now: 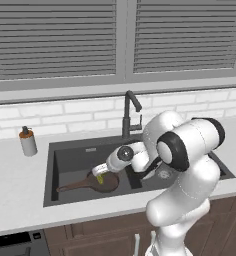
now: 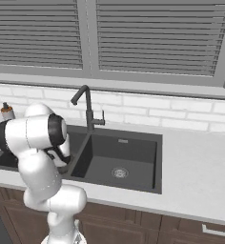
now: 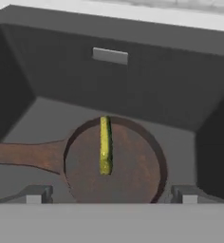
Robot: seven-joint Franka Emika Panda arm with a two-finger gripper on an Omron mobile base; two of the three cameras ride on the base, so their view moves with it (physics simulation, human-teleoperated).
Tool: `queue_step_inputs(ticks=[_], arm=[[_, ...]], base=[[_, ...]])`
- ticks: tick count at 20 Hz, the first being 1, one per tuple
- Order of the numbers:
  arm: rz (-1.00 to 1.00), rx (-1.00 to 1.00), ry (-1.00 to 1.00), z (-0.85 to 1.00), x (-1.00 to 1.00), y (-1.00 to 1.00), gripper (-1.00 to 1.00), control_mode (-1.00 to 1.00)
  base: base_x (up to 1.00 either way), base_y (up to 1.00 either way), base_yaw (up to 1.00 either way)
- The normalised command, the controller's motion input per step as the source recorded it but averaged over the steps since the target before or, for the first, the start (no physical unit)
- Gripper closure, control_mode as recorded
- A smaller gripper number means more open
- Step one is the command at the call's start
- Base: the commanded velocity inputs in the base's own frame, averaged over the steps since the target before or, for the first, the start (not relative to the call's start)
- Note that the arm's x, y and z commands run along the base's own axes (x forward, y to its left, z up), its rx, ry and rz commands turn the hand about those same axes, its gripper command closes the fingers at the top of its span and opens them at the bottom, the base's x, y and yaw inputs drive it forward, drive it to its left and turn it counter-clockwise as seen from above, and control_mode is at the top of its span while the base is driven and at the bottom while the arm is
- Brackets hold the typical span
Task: Pick the pan and sponge and place them into the sink. Then turn on the water.
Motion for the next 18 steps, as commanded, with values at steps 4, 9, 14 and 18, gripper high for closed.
queue_step_inputs(ticks=[4,9,14,18], arm=[[-0.03,0.00,-0.07,0.63,-0.36,-0.10,-1.00,-1.00],[-0.02,0.00,-0.04,0.88,-0.36,-0.13,-1.00,-1.00],[-0.04,0.00,-0.02,0.98,-0.16,0.01,-1.00,-1.00],[-0.05,0.00,0.00,1.00,-0.07,0.06,-1.00,-1.00]], base=[[0.00,0.00,0.00],[0.00,0.00,0.00],[0.00,0.00,0.00],[0.00,0.00,0.00]])
